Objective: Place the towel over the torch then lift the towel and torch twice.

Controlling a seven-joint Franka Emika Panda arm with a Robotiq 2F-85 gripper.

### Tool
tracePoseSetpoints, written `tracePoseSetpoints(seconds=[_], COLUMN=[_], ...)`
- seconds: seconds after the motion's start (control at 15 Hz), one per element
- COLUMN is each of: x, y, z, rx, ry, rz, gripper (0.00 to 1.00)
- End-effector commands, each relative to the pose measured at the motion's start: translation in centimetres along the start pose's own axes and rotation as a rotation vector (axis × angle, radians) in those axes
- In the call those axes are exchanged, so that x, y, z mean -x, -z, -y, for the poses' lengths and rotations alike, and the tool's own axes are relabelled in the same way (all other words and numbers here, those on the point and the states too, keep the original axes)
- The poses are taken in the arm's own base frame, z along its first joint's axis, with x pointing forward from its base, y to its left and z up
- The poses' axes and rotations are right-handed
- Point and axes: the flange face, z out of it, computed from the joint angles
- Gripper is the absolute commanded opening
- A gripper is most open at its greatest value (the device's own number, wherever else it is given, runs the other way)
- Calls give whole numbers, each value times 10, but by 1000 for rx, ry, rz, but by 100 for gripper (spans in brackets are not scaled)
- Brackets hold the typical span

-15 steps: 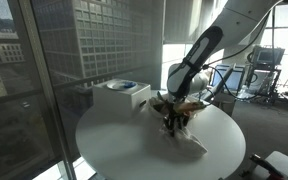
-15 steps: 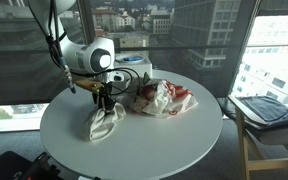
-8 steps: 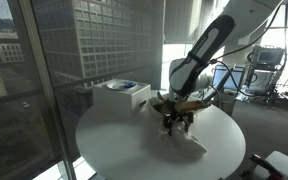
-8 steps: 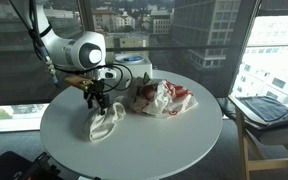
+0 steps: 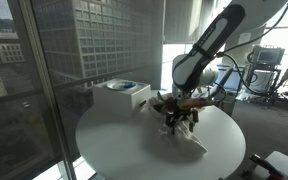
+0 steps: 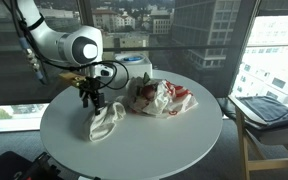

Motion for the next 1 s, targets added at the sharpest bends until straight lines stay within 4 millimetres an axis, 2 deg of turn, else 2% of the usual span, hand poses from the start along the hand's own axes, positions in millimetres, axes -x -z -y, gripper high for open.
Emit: tracePoseSetpoints(seconds=[0.0,0.13,0.2,0.27,0.4,0.67,0.8,0.93], x=[8,7,5,5,8,16,19,20], y=[-13,-23,-29,-34,-43,-57,-53,-39], z=[-2,-4,-6,-7,-8,-11,-12,-14], rx=[-12,-11,-7,-7,-6,-10,-11,-17], ry=[-16,-16,-15,-10,-16,-47,-66,-87], rz=[77,96,91,104,133,196,189,143], gripper=[100,100,96,74,71,39,23,9])
